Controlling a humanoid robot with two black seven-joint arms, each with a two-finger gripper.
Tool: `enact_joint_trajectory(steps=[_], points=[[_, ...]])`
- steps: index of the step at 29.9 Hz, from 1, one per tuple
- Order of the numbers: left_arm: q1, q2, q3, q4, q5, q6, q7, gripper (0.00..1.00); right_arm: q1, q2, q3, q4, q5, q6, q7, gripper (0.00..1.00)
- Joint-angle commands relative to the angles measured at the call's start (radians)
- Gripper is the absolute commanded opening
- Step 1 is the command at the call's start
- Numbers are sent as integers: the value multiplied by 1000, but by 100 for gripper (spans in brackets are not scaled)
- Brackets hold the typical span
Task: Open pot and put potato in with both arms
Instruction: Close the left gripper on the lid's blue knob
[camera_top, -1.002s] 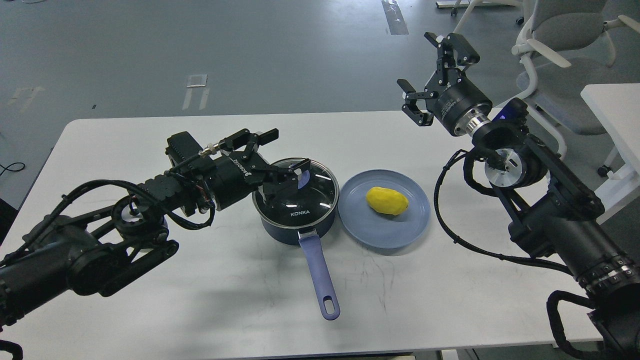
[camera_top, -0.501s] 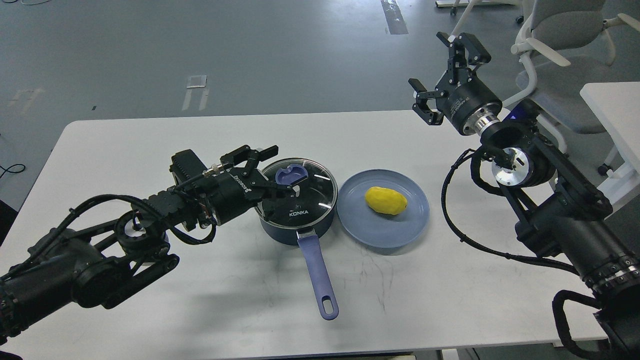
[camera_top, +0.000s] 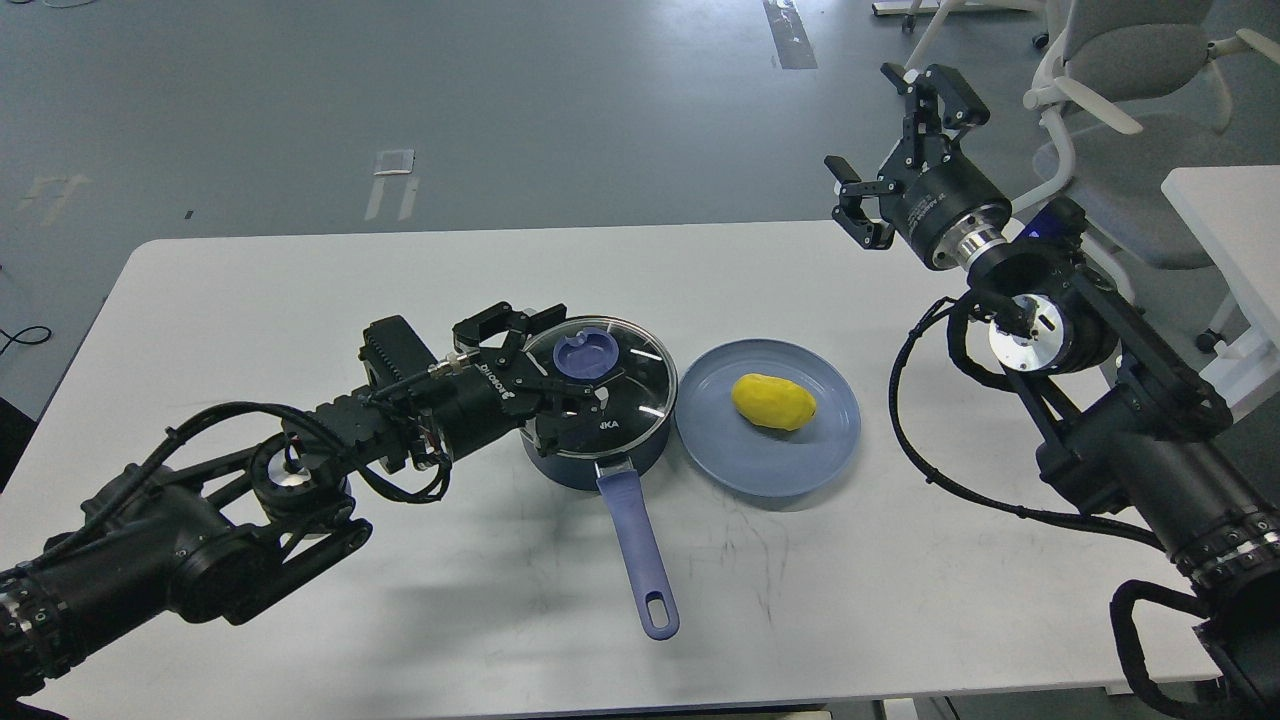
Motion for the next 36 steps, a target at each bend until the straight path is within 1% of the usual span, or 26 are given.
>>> enact_joint_trajectory(steps=[1, 4, 7, 9, 14, 22, 24, 25, 27, 28, 29, 30, 31, 32, 33, 36], points=[[-1, -6, 0, 5, 0, 3, -2, 97, -2, -8, 0, 0, 0, 0, 0, 100], [-1, -7, 0, 20, 0, 6, -5, 97, -2, -11, 0, 0, 0, 0, 0, 100], [-1, -13, 1, 25, 0, 27, -20, 97, -3, -11, 0, 0, 0, 0, 0, 100], [-1, -20, 4, 31, -1, 27, -20, 95, -5, -14, 0, 0, 0, 0, 0, 100], [-1, -36, 14, 74, -10, 30, -20, 94, -8, -17, 0, 0, 0, 0, 0, 100], [-1, -50, 15, 91, -10, 30, -20, 90, -22, -17, -2, 0, 0, 0, 0, 100], [-1, -50, 15, 94, -10, 30, -20, 84, -25, -17, 0, 0, 0, 0, 0, 100], [-1, -52, 15, 94, -10, 30, -22, 79, -25, -17, 0, 0, 0, 0, 0, 100], [-1, -55, 17, 95, -10, 30, -22, 66, -25, -17, 0, 0, 0, 0, 0, 100], [-1, -58, 26, 100, -10, 29, -25, 53, -25, -18, 0, 0, 0, 0, 0, 100], [-1, -58, 26, 100, -10, 29, -25, 53, -25, -18, 0, 0, 0, 0, 0, 100], [-4, -61, 40, 109, -13, 29, -25, 46, -26, -18, 0, 0, 0, 0, 0, 100], [-7, -63, 46, 117, -13, 29, -26, 36, -26, -18, 0, 0, 0, 0, 0, 100], [-7, -63, 46, 120, -13, 30, -26, 31, -28, -18, 0, 0, 0, 0, 0, 100], [-9, -63, 46, 121, -13, 30, -29, 28, -28, -17, 0, 0, 0, 0, 0, 100], [-14, -63, 46, 121, -27, 30, -31, 28, -29, -17, 0, 0, 0, 0, 0, 100]])
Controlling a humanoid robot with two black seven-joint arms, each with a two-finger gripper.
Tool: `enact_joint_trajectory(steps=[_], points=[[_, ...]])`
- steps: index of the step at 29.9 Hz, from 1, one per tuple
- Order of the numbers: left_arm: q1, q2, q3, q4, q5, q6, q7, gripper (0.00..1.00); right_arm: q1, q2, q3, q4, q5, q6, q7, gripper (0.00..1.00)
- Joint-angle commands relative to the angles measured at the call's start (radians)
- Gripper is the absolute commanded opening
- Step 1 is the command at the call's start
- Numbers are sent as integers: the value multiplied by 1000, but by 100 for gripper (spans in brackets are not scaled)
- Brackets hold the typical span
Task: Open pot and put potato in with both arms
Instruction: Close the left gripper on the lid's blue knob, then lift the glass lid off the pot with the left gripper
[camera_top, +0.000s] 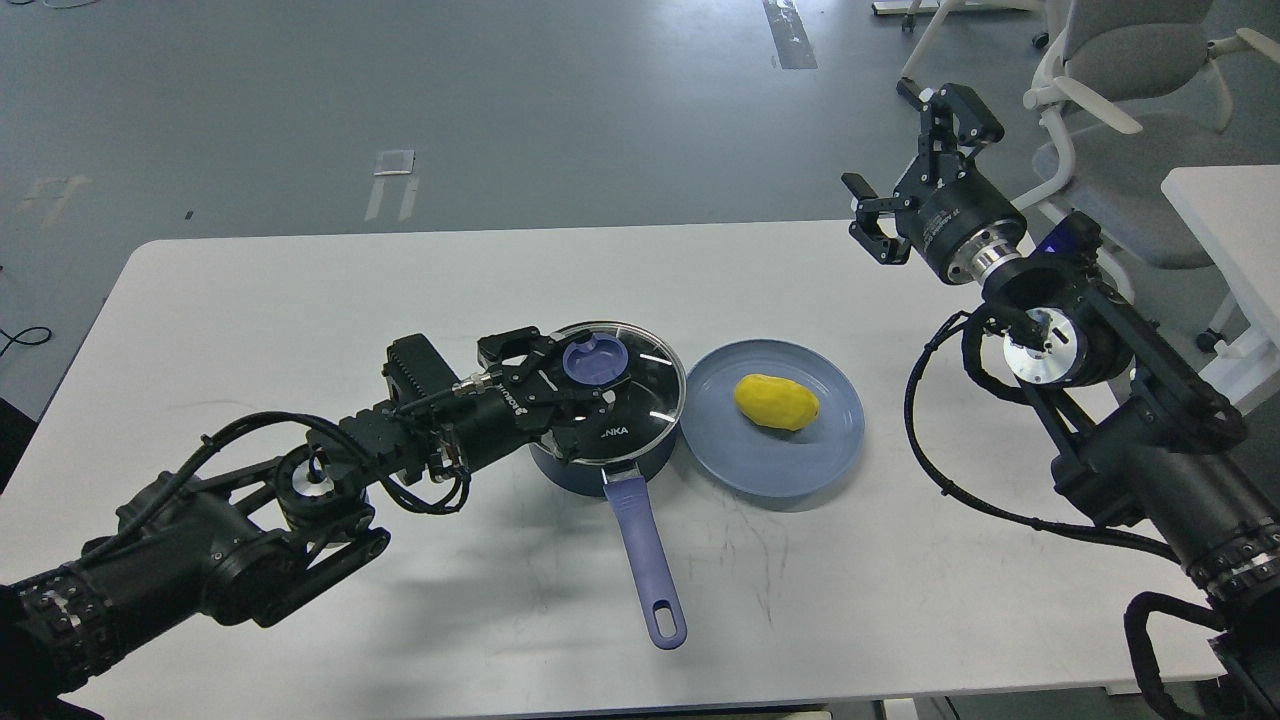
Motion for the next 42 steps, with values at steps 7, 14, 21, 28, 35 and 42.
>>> enact_joint_trajectory(steps=[7, 14, 21, 28, 35, 42], points=[[-29, 6, -2, -12, -56, 0, -4, 28, -1, 0, 0, 0, 0, 0, 1, 100], [-122, 21, -5, -43, -132, 1, -4, 27, 1, -6, -3, 3, 0, 2, 0, 100], [-222, 171, -2, -123, -175, -2, -18, 24, 16, -6, -8, 8, 0, 6, 1, 100], [-210, 331, 2, -124, -180, 49, -80, 8, 21, -2, -17, 6, 0, 6, 1, 100], [-85, 434, 39, -118, -240, 130, -116, 8, 18, 0, -28, 2, -2, 6, 1, 100], [9, 474, 56, -92, -243, 130, -119, 9, 21, 0, -34, 3, 0, 3, 3, 100]])
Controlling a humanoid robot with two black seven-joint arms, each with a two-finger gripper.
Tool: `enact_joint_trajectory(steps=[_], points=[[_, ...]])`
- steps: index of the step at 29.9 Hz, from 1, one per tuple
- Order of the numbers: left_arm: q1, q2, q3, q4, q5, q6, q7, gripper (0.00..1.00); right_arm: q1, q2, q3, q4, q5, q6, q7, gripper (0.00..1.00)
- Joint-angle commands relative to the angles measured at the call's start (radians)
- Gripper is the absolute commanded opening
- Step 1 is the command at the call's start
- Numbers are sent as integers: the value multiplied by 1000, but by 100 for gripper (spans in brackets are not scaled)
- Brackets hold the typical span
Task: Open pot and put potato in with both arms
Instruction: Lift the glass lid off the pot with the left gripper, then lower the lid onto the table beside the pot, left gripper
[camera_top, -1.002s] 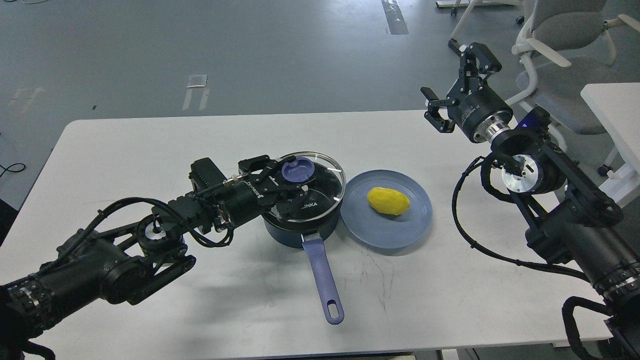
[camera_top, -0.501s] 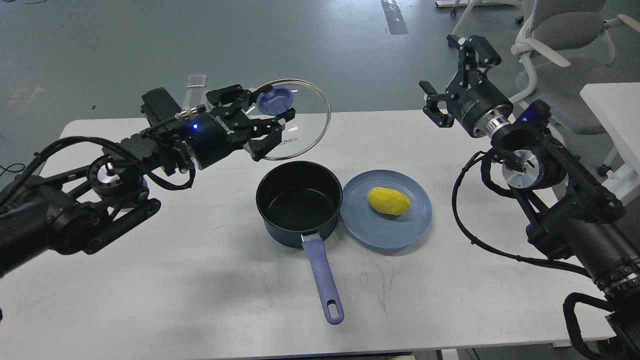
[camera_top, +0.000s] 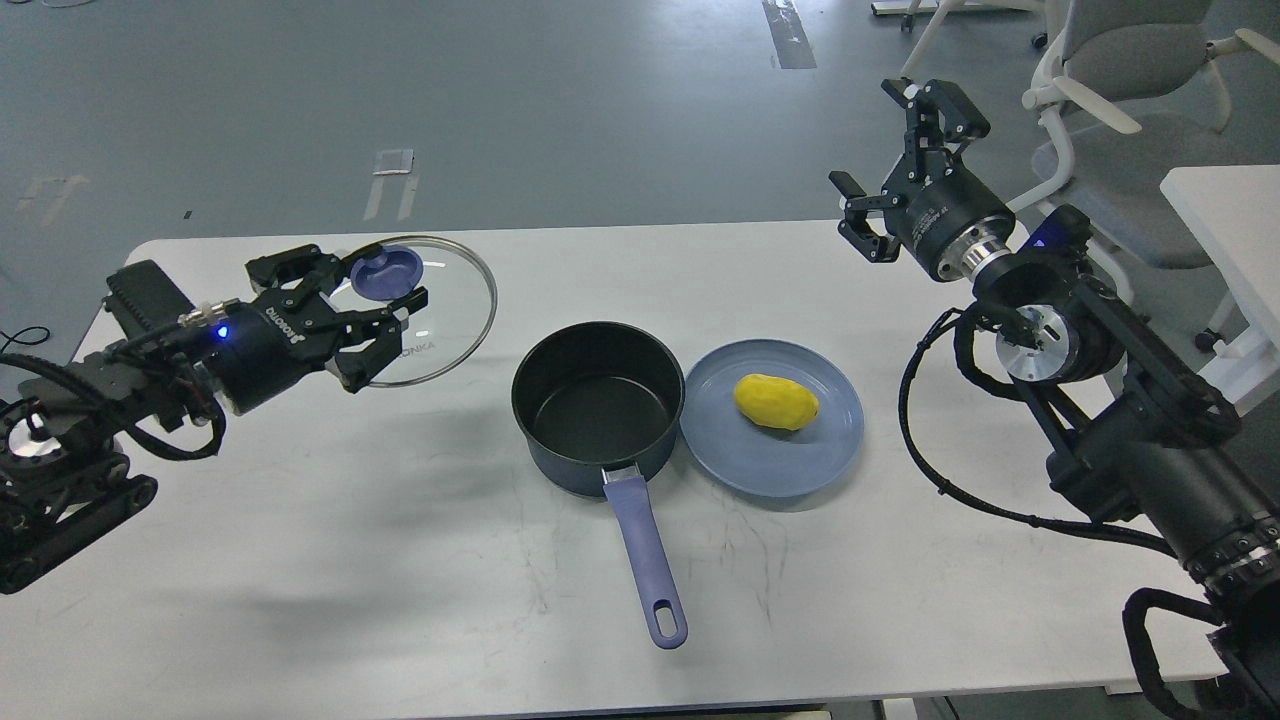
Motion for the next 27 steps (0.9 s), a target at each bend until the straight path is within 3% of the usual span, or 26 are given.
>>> enact_joint_trajectory(steps=[1, 6, 13, 19, 22, 24, 27], points=[[49, -2, 3, 38, -3, 0, -1, 9, 2, -4, 1, 1, 0, -3, 2, 100], [110, -11, 3, 79, -4, 0, -29, 10, 1, -10, 0, 3, 0, -5, 0, 100], [164, -120, 3, 220, -41, 0, -29, 11, 0, -11, 0, 3, 2, -5, 0, 100], [164, -151, 3, 266, -76, 0, -29, 13, 0, -17, -2, 3, 2, -5, 0, 100], [162, -151, 3, 266, -79, 0, -29, 23, -1, -19, -2, 3, 2, -5, 0, 100], [164, -151, 3, 266, -79, 0, -29, 35, -1, -19, -2, 3, 2, -5, 0, 100], [164, -151, 5, 266, -79, 0, -29, 36, -1, -17, -2, 3, 2, -5, 0, 100]])
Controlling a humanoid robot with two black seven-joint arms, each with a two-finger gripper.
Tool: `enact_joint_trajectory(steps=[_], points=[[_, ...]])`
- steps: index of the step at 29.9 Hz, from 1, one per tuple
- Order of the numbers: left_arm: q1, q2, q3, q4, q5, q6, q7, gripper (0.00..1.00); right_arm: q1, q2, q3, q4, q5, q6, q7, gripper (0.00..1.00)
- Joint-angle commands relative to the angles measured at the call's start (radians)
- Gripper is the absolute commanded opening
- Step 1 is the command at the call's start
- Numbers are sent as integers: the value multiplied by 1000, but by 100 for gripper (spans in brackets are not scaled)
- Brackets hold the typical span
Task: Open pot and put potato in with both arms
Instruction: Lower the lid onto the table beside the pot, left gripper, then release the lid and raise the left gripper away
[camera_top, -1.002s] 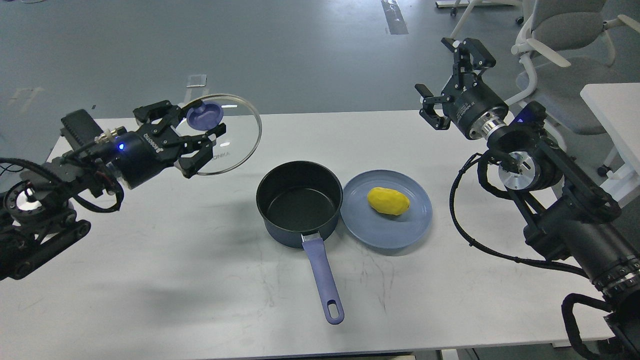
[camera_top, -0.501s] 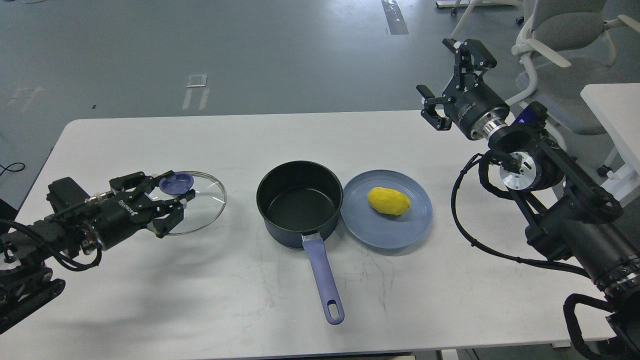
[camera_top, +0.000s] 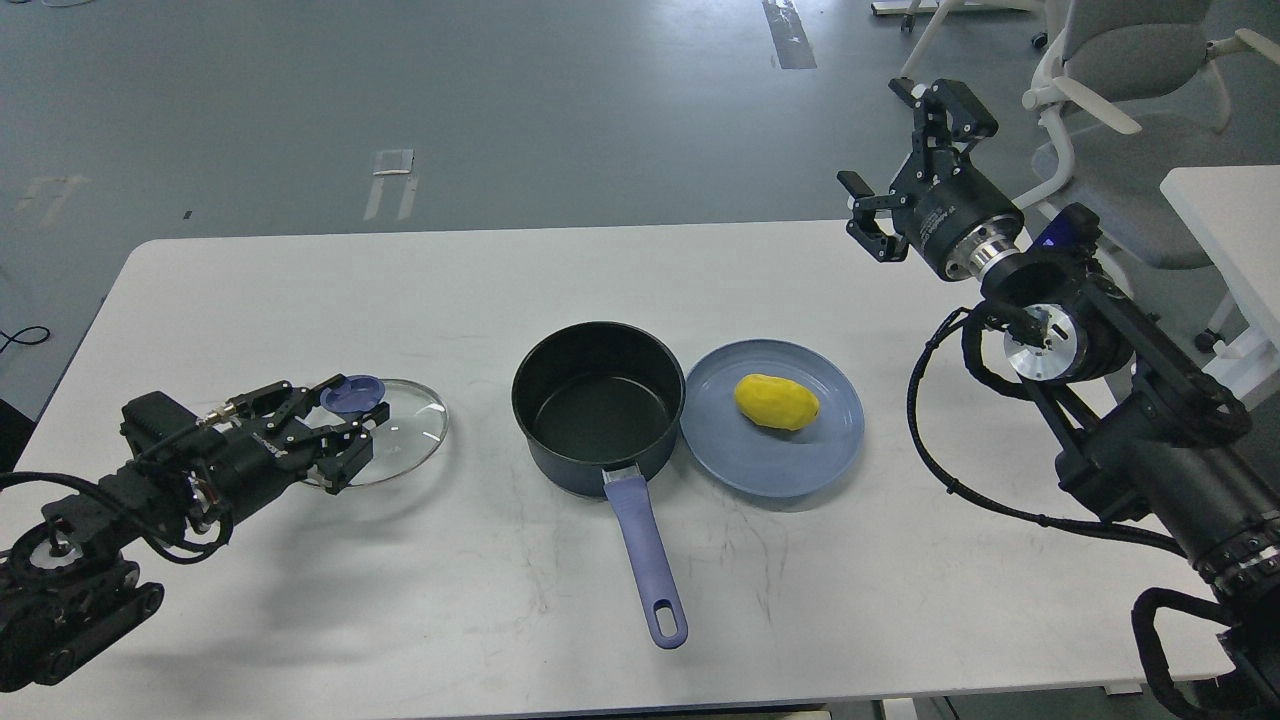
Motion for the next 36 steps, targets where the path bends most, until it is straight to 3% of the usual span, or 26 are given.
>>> enact_joint_trajectory(steps=[1, 8, 11, 23, 24, 26, 27, 28, 36], points=[[0, -2, 1, 2, 0, 0, 0, 36, 0, 1, 0, 0, 0, 0, 0, 100], [-1, -14, 0, 2, 0, 0, 0, 38, -3, 1, 0, -2, 0, 0, 0, 100], [-1, -15, 0, 2, 0, 0, 0, 44, -5, 1, 2, -2, 0, 0, 0, 100], [-1, -26, 0, 2, -5, 0, 0, 52, -8, 1, 3, 0, 0, 0, 2, 100], [-1, -26, 0, 2, -20, 0, 0, 56, -6, 0, 3, 0, 0, 0, 0, 100], [-1, -28, 0, 2, -57, 0, 0, 75, -6, 0, 3, 0, 0, -1, 0, 100], [-1, -28, 0, 2, -80, 0, 0, 92, -6, 0, 3, 1, 0, -1, 0, 100], [-3, -28, 0, 2, -94, 0, 0, 98, -6, 0, 3, 1, 0, -1, 0, 100], [-3, -26, 1, 2, -98, 0, 0, 98, -5, 0, 3, 3, 0, -6, 0, 100]])
